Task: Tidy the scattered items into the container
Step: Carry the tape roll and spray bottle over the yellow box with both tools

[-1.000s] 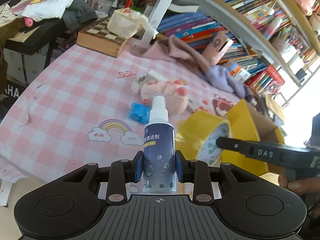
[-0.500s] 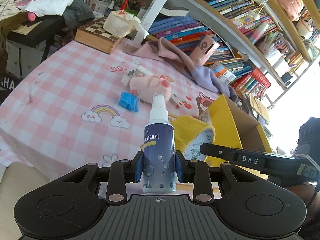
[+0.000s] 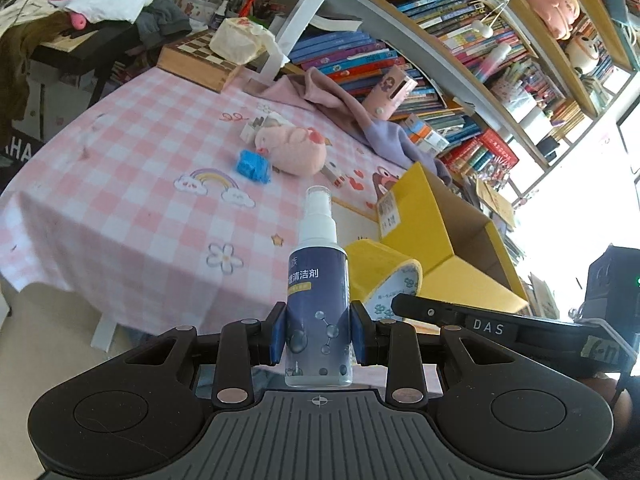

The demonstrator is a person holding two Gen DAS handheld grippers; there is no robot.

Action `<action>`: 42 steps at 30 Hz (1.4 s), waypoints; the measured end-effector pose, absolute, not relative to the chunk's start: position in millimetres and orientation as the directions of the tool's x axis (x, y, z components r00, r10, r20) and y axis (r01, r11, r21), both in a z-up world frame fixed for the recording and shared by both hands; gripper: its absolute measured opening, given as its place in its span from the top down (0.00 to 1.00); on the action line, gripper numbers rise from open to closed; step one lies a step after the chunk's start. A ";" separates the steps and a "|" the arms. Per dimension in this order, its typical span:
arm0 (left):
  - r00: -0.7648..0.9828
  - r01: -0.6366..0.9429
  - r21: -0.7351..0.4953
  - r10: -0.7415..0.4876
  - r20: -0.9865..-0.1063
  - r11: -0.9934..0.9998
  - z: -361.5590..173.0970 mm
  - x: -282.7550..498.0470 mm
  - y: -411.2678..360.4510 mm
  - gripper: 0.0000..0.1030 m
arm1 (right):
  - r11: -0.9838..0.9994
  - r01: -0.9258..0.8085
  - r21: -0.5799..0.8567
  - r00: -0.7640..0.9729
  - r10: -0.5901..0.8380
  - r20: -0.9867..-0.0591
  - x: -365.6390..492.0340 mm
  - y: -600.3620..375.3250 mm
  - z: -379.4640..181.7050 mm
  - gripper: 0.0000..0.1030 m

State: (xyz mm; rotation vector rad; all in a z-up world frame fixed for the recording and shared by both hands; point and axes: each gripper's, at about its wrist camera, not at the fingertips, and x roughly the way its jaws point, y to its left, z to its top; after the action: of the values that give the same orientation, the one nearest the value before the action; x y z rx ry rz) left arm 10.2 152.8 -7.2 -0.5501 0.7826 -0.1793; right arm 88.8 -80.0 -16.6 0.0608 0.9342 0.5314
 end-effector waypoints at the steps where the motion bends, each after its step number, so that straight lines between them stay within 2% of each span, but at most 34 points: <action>1: 0.703 -0.049 -0.537 -0.353 -0.617 0.842 -7.2 4.7 153.4 0.70 | 0.871 -0.408 0.275 0.476 0.460 -0.750 82.9 -80.4 -16.6 0.94; 13: 0.712 -0.022 -0.576 -0.392 -0.583 0.817 -4.0 -29.0 147.5 0.70 | 0.886 -0.386 0.257 0.499 0.435 -0.750 40.3 -93.5 -10.3 0.94; 42: 0.502 0.280 -0.616 -0.659 -0.560 0.736 -12.9 1.4 47.0 0.70 | 0.973 0.000 0.229 0.593 0.185 -0.784 -22.8 -211.3 -16.2 0.94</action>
State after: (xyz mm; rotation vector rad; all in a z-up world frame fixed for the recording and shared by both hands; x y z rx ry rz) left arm 1.4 47.0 -12.9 -0.4868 0.8736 -0.5953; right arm -22.8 -211.3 -16.2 0.2142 0.9316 0.1081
